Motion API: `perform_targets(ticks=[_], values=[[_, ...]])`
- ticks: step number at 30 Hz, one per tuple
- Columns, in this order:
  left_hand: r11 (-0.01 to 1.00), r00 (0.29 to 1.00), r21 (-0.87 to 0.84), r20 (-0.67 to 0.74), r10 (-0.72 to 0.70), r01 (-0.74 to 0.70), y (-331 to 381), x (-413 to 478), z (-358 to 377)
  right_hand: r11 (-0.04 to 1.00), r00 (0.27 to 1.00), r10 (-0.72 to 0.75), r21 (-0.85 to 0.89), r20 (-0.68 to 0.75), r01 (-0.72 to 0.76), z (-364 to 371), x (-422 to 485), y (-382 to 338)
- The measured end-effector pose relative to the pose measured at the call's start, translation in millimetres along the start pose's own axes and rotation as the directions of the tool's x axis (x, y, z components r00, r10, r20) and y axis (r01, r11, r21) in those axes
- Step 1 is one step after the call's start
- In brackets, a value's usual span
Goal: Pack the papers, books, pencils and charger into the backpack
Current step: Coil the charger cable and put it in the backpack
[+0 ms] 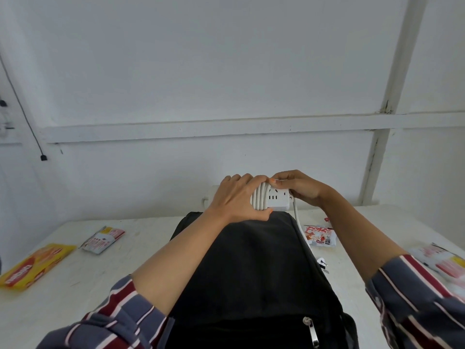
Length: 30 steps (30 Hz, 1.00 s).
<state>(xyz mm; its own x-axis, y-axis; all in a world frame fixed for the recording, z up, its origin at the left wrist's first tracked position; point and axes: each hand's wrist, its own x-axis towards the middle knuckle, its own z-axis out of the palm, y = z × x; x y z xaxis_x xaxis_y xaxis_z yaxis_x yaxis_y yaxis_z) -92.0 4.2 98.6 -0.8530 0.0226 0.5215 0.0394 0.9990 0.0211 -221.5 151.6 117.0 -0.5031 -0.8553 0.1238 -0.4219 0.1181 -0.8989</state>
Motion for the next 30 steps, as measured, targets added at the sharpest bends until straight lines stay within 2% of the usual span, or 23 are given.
perform_targets(ticks=[4,10,16,22,30], values=[[0.999,0.999,0.035,-0.033,0.007,-0.006,-1,1,-2,1.0,0.999,0.001,0.023,-0.032,0.0,3,3,-4],[0.997,0.998,0.078,0.065,0.017,-0.022,-5,2,-7,0.998,0.991,-0.024,0.058,-0.129,0.032,9,6,-2],[0.998,0.997,0.057,0.074,0.017,-0.021,-12,-6,-3,0.999,0.993,0.01,-0.036,-0.122,-0.014,18,4,-3],[0.998,0.997,0.055,0.074,0.012,-0.016,-16,-8,-1,0.998,0.988,0.054,0.028,-0.148,-0.05,20,8,-2],[0.996,0.994,0.089,0.113,0.001,-0.011,-16,-5,-3,0.997,0.981,0.077,0.013,-0.178,-0.076,22,9,0]])
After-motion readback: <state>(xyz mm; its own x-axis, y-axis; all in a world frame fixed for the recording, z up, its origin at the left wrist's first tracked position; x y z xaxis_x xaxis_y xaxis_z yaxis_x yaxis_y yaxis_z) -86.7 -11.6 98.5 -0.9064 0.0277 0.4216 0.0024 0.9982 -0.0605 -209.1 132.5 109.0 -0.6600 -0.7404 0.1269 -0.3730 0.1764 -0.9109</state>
